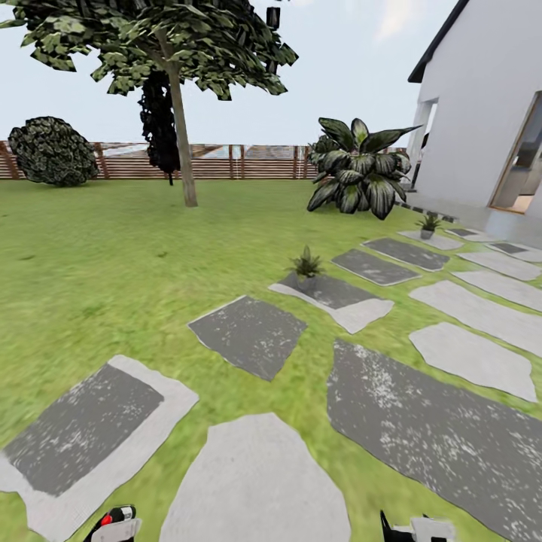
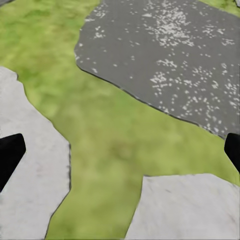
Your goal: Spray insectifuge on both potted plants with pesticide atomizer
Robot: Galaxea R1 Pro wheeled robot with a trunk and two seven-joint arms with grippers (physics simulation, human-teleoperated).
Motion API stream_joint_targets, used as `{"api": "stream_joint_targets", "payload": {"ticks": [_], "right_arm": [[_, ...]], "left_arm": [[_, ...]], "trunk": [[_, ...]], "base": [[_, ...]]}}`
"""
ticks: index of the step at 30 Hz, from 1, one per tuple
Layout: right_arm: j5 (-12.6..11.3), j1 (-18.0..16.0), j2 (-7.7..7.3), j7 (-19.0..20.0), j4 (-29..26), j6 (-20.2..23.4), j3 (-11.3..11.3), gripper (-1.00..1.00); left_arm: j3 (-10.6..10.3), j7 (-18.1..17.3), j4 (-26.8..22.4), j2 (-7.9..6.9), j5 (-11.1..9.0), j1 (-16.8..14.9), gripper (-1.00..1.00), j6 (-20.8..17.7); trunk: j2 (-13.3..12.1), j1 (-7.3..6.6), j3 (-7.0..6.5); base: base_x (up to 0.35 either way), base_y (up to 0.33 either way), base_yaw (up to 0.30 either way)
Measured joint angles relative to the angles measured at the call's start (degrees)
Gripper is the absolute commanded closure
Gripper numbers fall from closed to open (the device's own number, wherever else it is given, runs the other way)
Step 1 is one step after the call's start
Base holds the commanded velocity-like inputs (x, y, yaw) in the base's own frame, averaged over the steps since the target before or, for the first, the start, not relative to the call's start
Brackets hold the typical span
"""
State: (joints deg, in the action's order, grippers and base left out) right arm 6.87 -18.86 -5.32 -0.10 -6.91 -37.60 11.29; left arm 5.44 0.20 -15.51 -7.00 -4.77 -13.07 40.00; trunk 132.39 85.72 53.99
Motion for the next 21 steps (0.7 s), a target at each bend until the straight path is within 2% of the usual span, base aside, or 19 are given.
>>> {"api": "stream_joint_targets", "payload": {"ticks": [11,16,21], "right_arm": [[0.0,0.0,-0.04,0.0,0.0,0.0,0.0,-1.0],[0.0,0.0,-0.04,0.0,0.0,0.0,0.0,-1.0],[0.0,0.0,-0.02,0.0,0.0,0.0,0.0,-1.0]], "left_arm": [[0.0,0.0,0.0,0.0,0.0,0.0,1.0,0.0],[0.0,0.0,0.0,0.02,0.0,0.0,1.0,0.0],[0.0,0.0,0.0,0.03,0.0,0.0,1.0,0.0]], "trunk": [[0.0,0.0,0.0],[0.0,0.0,0.0],[0.0,0.0,0.0]], "base": [[0.335,0.081,-0.009],[0.335,0.082,-0.206],[0.336,0.082,-0.045]]}}
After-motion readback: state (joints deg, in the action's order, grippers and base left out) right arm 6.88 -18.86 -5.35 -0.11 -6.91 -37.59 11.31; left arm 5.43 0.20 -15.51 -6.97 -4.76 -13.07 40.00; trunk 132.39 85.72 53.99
